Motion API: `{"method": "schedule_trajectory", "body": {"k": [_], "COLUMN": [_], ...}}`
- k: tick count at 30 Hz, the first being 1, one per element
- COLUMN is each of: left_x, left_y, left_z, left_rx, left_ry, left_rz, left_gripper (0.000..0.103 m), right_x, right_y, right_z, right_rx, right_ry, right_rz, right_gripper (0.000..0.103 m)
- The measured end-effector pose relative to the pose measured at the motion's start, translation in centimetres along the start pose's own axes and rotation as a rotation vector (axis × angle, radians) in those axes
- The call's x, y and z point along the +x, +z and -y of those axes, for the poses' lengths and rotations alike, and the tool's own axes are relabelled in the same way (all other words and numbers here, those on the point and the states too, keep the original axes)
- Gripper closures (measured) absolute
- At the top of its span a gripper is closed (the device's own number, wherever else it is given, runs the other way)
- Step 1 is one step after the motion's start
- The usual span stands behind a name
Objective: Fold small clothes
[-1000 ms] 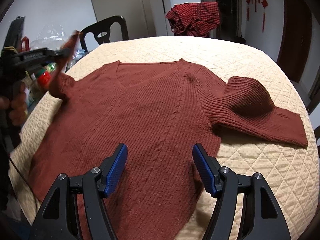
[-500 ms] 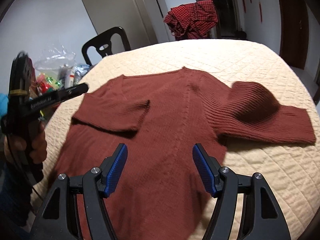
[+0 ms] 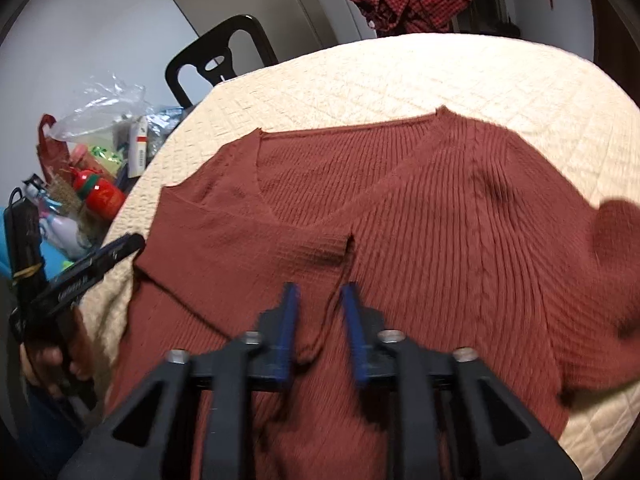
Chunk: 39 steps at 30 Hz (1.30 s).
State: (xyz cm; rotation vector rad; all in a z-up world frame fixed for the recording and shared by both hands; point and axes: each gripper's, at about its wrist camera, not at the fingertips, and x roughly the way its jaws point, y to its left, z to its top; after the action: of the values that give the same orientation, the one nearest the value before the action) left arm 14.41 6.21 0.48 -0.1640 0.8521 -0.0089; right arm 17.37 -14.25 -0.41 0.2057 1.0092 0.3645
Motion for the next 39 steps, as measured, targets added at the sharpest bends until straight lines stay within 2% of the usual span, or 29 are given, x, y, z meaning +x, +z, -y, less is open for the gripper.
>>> {"method": "schedule_trajectory", "body": {"k": [2,7,13,15,18,21,25,27,29,35,39], "left_x": [0.6,0.9,0.7,0.3,-0.7,-0.9,0.5,1.9,3.1,0.7,0.2], "left_y": [-0.3,-0.2,-0.5,-0.6,-0.2,0.8,1.8,2.0,1.8,0.4,-1.2], "left_z": [0.2,0.3,0.0,-0.1,0.0,0.6,1.7,2.0,2.1,2.9,3.0], "left_rx": [0.012,0.014,0.013,0.013,0.023,0.037,0.058,0.063,0.056,0.082,0.063], "left_ry": [-0.008,-0.025,-0.033,-0.029,-0.019,-0.026,-0.032,-0.021,-0.007,-0.008,-0.018], "left_rz": [-0.011,-0.002,0.004,0.009,0.036,0.060,0.057,0.027,-0.010,0.016,0.004], "left_gripper": [0.067,0.067,0.067,0.067,0.067,0.067,0.067,0.067,0.067,0.067,0.067], "right_x": [-0.1,-1.8,0.2,-0.4,-1.8,-2.5,-0.5,1.1,0.9,-1.5,-1.0], "right_y": [0.4,1.7,1.2,1.1,1.5,1.9,2.1,2.2,2.3,0.9,-0.8], "right_z": [-0.1,0.2,1.8,2.2,2.2,1.7,0.7,0.9,1.1,0.0,-0.2], "right_rx": [-0.009,0.002,0.044,0.061,0.051,0.041,0.002,0.004,0.015,-0.041,-0.067], "right_ry": [-0.001,0.013,0.016,0.016,-0.029,-0.009,-0.001,-0.015,-0.004,-0.022,-0.027], "right_rz": [0.007,0.082,0.010,0.025,0.073,0.102,0.058,0.022,0.032,0.057,0.024], "right_gripper": [0.100,0.100,0.099,0.098,0.097,0.097,0.097,0.097,0.097,0.095,0.095]}}
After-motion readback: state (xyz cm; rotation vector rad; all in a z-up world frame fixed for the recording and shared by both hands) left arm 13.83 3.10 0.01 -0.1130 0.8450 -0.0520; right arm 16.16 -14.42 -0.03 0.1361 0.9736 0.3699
